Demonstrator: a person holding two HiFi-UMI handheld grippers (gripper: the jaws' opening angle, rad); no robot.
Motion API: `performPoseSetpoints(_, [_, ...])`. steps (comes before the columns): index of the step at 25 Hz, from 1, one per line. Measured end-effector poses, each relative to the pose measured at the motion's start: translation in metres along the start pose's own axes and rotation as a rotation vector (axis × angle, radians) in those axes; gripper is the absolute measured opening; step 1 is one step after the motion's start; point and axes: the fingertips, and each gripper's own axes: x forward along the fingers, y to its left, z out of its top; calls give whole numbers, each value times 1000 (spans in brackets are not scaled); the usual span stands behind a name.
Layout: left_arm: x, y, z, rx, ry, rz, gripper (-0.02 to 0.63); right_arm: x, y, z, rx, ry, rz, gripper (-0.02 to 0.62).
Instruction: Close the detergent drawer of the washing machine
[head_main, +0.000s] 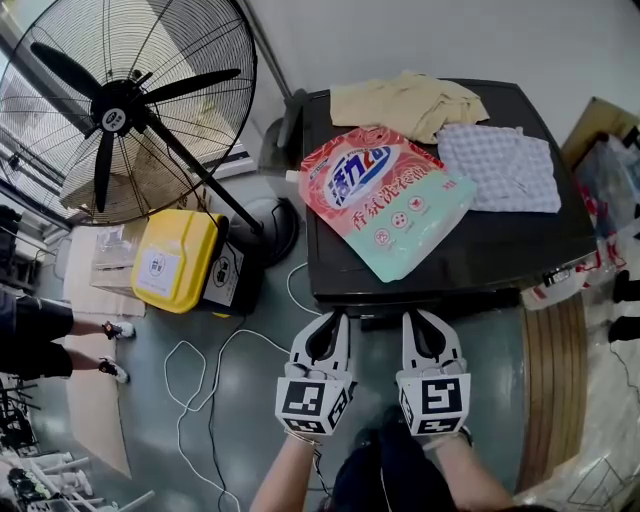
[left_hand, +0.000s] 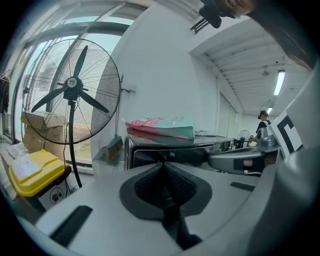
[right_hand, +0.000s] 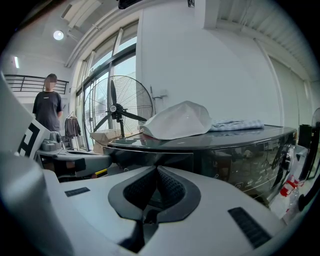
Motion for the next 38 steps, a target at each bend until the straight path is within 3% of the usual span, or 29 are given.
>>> performPoseSetpoints(38, [13,7,3,-18,8,7,29,14,-4,4,22,-5,3,28])
